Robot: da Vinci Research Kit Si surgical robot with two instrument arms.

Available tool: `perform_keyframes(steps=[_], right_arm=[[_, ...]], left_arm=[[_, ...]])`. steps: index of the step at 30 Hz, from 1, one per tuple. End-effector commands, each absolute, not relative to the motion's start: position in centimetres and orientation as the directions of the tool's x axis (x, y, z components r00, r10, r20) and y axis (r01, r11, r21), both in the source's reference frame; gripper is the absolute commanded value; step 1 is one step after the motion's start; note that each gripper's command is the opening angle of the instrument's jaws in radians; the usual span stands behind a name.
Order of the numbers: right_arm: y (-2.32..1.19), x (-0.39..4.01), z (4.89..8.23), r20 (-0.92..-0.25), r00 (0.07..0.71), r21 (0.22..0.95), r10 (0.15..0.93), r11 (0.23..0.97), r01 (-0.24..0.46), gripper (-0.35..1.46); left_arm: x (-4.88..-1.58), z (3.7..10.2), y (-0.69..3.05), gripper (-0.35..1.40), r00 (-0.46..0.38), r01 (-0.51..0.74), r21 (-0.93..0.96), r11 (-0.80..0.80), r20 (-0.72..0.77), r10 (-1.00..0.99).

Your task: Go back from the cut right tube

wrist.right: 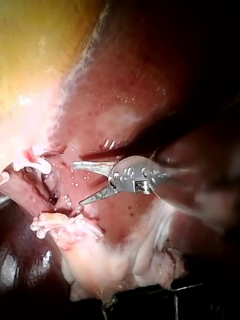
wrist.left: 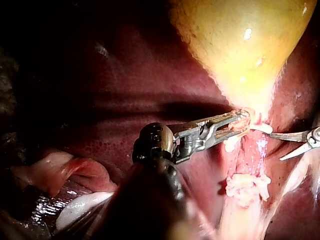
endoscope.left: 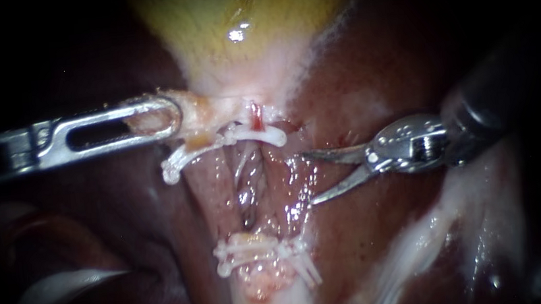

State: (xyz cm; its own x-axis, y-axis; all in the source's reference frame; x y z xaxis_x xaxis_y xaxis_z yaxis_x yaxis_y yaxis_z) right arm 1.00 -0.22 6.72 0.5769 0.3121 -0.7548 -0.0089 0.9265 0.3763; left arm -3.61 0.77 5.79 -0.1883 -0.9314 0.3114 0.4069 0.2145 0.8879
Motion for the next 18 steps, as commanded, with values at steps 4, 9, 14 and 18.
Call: perform_keyframes(steps=[4, 9, 14, 18], right_arm=[[-0.26, 0.86, 6.68, -0.748, 0.595, 0.354, 0.293, 0.935, -0.015, 1.44], [-0.25, 0.74, 6.64, -0.750, 0.602, 0.337, 0.274, 0.941, -0.009, 1.44], [-0.23, 0.68, 6.58, -0.750, 0.604, 0.332, 0.268, 0.943, -0.007, 1.44], [-0.22, 0.65, 6.53, -0.752, 0.600, 0.334, 0.272, 0.943, -0.008, 1.44]], left_arm=[[-3.61, 5.83, 0.77, -0.35, -0.189, 0.409, 0.887, 0.215, 0.313, -0.931], [-3.62, 5.90, 0.78, -0.35, -0.189, 0.409, 0.886, 0.217, 0.315, -0.930], [-3.71, 6.07, 0.76, -0.35, -0.191, 0.411, 0.884, 0.222, 0.321, -0.928], [-3.81, 6.29, 0.76, -0.35, -0.180, 0.423, 0.878, 0.225, 0.324, -0.929]])
